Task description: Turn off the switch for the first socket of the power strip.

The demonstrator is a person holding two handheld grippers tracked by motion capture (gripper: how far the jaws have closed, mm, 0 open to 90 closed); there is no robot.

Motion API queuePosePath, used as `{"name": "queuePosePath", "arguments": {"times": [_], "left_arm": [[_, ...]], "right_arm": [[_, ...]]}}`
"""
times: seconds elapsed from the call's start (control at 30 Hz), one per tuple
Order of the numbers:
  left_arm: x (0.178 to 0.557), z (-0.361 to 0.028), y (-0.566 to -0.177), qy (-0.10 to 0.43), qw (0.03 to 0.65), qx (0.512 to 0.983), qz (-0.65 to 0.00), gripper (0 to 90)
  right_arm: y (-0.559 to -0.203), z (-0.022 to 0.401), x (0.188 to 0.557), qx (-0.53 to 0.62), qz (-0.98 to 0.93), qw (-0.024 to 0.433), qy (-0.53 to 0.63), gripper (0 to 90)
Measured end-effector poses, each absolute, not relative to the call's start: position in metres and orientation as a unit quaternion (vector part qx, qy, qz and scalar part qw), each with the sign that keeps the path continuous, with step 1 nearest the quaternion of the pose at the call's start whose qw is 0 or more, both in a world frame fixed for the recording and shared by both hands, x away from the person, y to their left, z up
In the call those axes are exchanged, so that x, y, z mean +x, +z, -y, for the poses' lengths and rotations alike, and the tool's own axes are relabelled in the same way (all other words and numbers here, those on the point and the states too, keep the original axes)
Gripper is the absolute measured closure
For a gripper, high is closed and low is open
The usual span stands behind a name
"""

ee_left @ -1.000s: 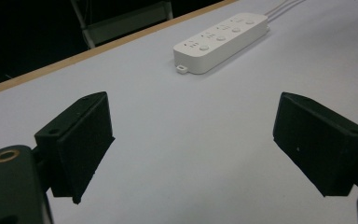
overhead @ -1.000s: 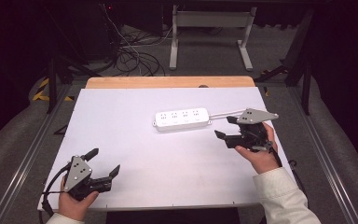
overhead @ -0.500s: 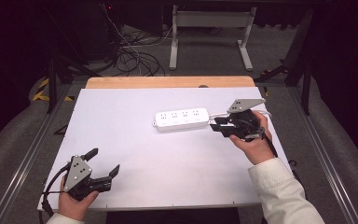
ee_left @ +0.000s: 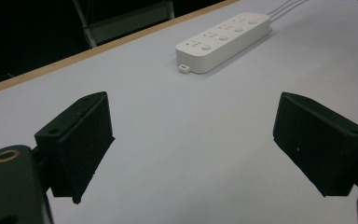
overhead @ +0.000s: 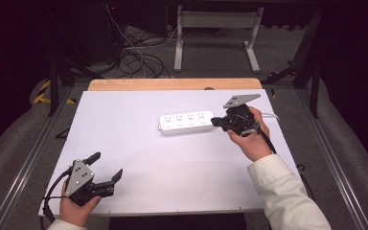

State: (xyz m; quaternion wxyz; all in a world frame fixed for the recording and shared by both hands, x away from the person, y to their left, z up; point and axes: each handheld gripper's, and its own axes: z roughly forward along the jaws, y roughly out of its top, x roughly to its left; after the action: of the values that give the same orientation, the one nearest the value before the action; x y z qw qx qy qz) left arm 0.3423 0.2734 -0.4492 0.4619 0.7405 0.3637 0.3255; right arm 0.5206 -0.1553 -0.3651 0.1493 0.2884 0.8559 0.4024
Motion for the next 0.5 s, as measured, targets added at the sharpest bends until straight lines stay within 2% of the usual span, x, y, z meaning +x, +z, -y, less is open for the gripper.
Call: {"name": "queuePosePath", "arguments": {"times": [0.2, 0.5], "left_arm": [[0.342, -0.274, -0.449, 0.326, 0.462, 0.740, -0.365, 12.4], [0.342, -0.274, -0.449, 0.326, 0.463, 0.740, -0.365, 12.4]], "right_arm": [[-0.369, 0.149, 0.533, 0.305, -0.854, 0.136, 0.400, 90.0], [-0.377, 0.143, 0.547, 0.316, -0.850, 0.144, 0.396, 90.0]]}}
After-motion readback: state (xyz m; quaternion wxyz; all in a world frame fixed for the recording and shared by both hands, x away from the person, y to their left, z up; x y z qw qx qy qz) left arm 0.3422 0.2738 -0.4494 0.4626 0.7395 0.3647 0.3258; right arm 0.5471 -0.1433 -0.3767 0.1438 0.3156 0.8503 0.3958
